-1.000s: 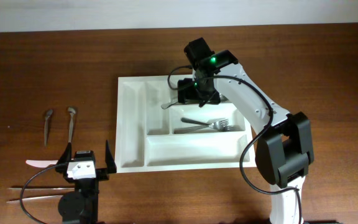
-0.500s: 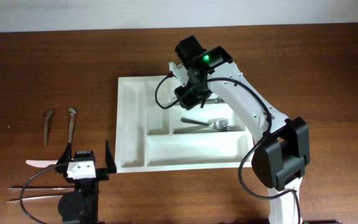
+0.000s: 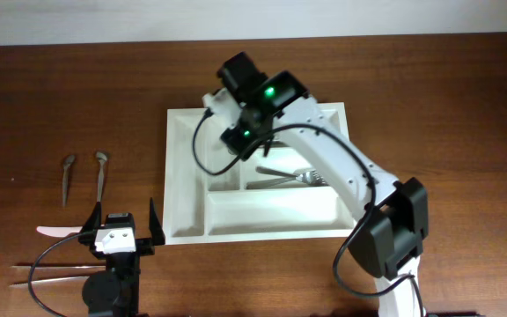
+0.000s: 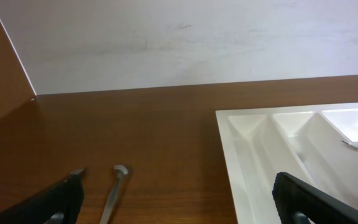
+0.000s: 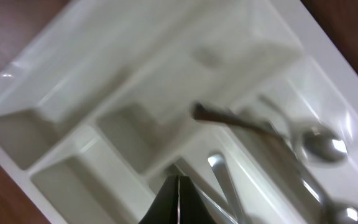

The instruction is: Pack container

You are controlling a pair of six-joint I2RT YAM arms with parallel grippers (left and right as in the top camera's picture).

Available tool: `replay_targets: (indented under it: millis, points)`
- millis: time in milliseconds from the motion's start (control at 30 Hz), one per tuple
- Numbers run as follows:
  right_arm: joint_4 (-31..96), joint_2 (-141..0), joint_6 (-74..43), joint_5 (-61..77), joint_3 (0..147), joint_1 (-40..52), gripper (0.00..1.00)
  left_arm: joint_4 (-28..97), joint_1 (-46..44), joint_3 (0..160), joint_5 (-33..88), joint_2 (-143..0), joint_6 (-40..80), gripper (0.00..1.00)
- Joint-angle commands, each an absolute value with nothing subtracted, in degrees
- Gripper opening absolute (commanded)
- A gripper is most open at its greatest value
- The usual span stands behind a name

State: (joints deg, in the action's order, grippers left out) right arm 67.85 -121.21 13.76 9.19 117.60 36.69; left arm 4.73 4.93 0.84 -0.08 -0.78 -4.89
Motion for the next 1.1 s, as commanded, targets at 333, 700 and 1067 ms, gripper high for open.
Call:
replay_targets:
  millis: [333,700,1067]
  points:
    - [66.6,-124.1,18.7,10.9,118.3,39.7,0.04,4.8,4.6,0.5,-0.3,-0.3,-4.5,0.99]
    - [65.9,-126.9,19.7,14.8,118.3,39.7,0.04,4.8,4.6,0.5,-0.3,-0.3,-4.5,0.99]
    - [64.2,-131.0,19.7,14.8,118.3,39.7,0.04,4.8,4.6,0.5,-0.3,-0.3,-4.5,0.99]
